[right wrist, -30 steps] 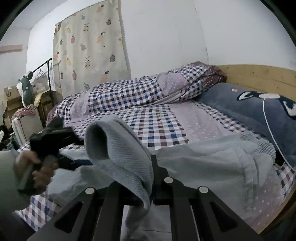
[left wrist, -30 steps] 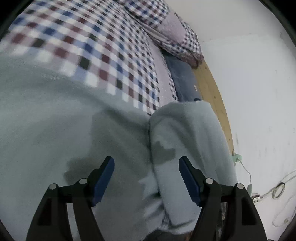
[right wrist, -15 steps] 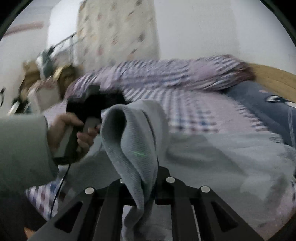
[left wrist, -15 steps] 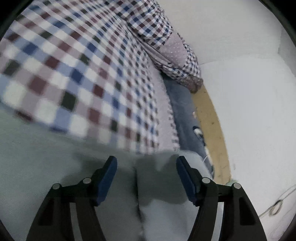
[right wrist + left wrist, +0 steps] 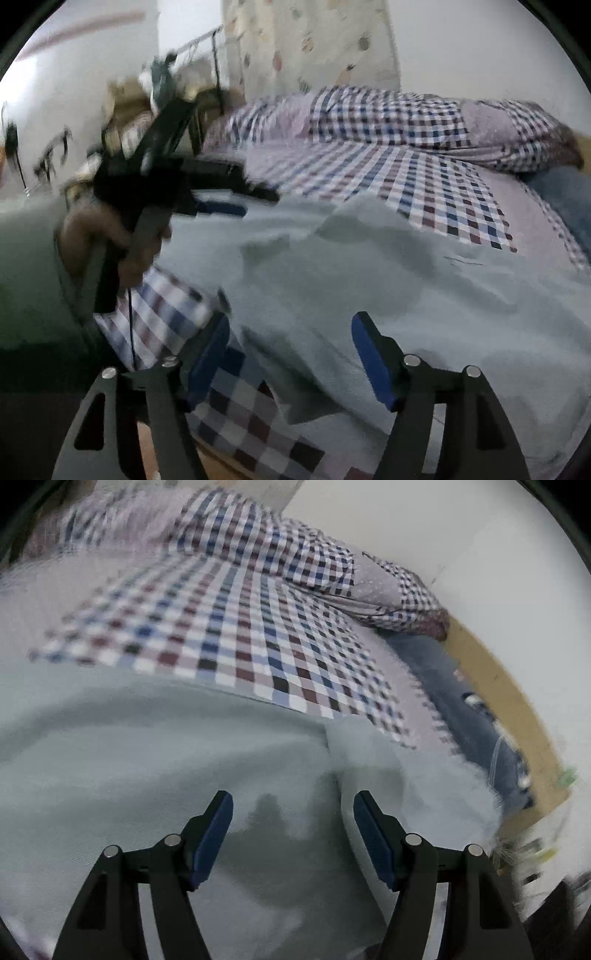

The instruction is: Fold clothes

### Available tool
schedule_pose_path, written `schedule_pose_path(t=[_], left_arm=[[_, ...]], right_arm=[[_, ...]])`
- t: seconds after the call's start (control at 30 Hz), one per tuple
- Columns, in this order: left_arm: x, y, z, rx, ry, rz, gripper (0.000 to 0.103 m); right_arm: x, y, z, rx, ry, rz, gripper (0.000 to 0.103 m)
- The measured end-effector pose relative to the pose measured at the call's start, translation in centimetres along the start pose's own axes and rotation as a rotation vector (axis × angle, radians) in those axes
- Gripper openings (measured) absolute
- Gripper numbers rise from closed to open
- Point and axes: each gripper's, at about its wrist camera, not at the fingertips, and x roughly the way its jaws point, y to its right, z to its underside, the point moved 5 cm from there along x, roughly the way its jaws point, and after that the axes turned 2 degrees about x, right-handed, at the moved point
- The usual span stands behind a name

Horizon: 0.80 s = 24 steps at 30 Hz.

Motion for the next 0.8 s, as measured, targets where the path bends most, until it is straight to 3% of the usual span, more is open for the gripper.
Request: schedule_pose_path(t=[0.13,0.27,0.7,0.8], left_arm=[[-1.3,3.4,1.1,0.15,0.016,-0.132,0.072],[-1.9,5.7,3.0,0.226,0.006,-0.196,0.072],[-1.8,17.1,5.9,0.496,0.111,-0.242,0.077],[-1.3,18.7,6.6,0.511,0.1,-0.214,0.077]], right_arm=[[-1.8,3.3,-0.6,0.134,0.048,0.061,0.079],[-2.9,6.8,-0.3,0.259,0.064,0.176,0.079],[-9.1,10.6,0.4,0.343,0.194,0.31,0.079],[-11.4,12.6,0.8,0.358,0.23,0.396,0.079]])
